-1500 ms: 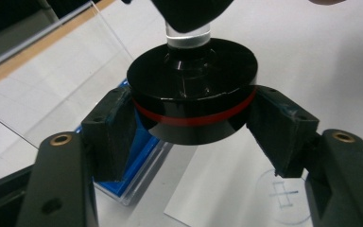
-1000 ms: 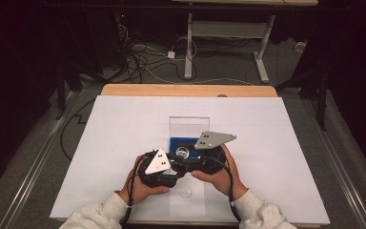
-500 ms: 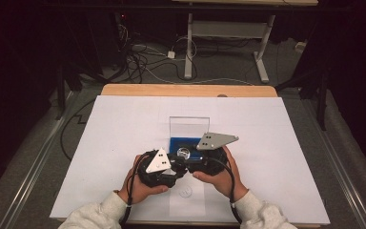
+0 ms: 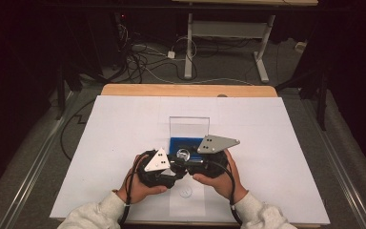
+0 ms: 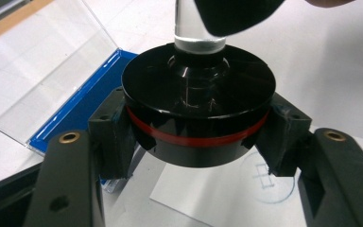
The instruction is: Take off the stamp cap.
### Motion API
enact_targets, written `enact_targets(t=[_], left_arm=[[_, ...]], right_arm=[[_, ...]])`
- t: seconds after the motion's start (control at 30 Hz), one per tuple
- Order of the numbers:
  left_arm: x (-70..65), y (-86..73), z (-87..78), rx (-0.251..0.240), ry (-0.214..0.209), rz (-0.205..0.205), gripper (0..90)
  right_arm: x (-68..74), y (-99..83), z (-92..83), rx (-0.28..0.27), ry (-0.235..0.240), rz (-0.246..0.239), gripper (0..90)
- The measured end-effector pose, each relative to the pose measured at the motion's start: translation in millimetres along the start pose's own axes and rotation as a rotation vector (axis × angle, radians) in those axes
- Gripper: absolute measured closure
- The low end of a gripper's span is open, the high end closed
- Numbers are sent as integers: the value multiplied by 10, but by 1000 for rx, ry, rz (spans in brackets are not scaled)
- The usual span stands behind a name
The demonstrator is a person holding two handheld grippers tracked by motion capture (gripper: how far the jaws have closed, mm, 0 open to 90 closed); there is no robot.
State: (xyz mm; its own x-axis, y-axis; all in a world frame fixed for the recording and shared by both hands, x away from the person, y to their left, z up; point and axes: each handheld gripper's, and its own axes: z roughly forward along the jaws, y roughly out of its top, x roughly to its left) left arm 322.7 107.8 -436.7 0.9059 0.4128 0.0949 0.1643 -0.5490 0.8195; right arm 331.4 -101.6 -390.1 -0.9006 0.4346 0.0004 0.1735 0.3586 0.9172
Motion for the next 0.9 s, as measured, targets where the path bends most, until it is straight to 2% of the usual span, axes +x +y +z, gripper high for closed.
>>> enact_targets(t=[0.1, 0.13, 0.27, 0.37, 0.4, 0.43, 0.5, 0.7, 0.77, 0.9], left_arm=[[2, 0, 0, 0, -1, -1, 369], [1, 0, 5, -4, -12, -3, 370], [6, -7, 4, -19, -35, -12, 370], [6, -12, 5, -25, -49, -17, 369], [5, -14, -5, -18, -34, -24, 369], [4, -14, 6, -22, -51, -23, 370], [8, -23, 3, -22, -55, -45, 369], [3, -20, -2, -23, -65, -46, 370], [13, -30, -1, -32, -87, -66, 369], [13, -35, -3, -36, -99, -74, 369]], right_arm=[[-8, -6, -8, -2, 3, 17, 570], [-3, -10, -9, -3, -2, 19, 570], [36, -14, -10, -15, -19, -1, 570], [47, -16, -12, -19, -24, 1, 570], [47, -20, -17, -22, -23, 5, 570], [45, -24, -20, -26, -22, 10, 571], [45, -27, -19, -25, -21, 13, 570], [69, -35, -31, -30, -30, 11, 571], [81, -36, -33, -31, -33, 6, 571], [79, -47, -37, -42, -31, 14, 571]])
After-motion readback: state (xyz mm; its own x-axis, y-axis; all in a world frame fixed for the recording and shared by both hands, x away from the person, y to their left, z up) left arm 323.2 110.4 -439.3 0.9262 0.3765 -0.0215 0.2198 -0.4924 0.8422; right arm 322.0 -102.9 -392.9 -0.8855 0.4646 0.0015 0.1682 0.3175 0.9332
